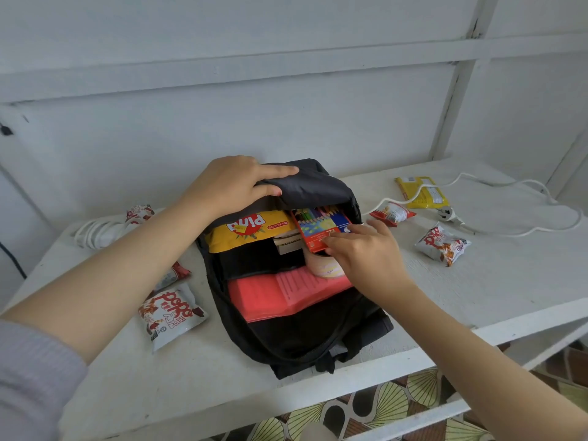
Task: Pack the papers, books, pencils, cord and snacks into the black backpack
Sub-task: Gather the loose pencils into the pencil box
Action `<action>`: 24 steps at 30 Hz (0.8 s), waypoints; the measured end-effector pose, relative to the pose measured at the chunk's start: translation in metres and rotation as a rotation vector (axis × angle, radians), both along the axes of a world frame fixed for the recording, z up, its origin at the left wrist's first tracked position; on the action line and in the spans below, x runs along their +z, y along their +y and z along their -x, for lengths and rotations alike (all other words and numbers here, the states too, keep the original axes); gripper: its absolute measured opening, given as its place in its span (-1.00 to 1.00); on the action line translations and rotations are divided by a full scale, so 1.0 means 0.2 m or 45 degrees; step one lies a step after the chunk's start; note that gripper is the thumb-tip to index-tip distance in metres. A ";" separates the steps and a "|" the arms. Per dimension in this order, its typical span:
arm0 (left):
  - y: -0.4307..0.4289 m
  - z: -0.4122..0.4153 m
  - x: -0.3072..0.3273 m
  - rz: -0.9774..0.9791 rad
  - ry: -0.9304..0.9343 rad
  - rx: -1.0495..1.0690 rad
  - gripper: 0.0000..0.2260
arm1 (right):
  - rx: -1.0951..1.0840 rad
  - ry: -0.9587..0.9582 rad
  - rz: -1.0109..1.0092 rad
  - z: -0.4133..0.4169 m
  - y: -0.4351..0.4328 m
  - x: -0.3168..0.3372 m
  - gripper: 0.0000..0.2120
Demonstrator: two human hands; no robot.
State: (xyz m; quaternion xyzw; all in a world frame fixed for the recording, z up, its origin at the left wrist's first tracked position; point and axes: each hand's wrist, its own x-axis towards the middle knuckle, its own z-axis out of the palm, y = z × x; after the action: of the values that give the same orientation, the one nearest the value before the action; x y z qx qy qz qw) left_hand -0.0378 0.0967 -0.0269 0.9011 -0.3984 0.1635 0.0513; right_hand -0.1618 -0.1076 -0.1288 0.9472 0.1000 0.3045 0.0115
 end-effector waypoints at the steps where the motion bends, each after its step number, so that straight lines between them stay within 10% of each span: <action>1: 0.00 0.00 0.00 0.003 0.002 -0.003 -0.62 | 0.015 0.035 -0.011 -0.02 0.01 -0.01 -0.81; 18: 0.00 -0.01 0.03 -0.006 0.006 0.007 -0.63 | -0.089 0.586 -0.103 -0.11 0.12 0.00 -0.18; 24: 0.00 -0.01 0.03 -0.006 0.005 -0.016 -0.62 | -0.131 0.633 -0.127 -0.14 0.14 -0.01 -0.42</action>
State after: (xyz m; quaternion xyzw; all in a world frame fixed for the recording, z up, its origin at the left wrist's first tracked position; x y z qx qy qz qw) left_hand -0.0357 0.0974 -0.0210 0.8990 -0.4044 0.1605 0.0508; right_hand -0.1348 -0.0799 -0.1305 0.9961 0.0364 0.0661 -0.0448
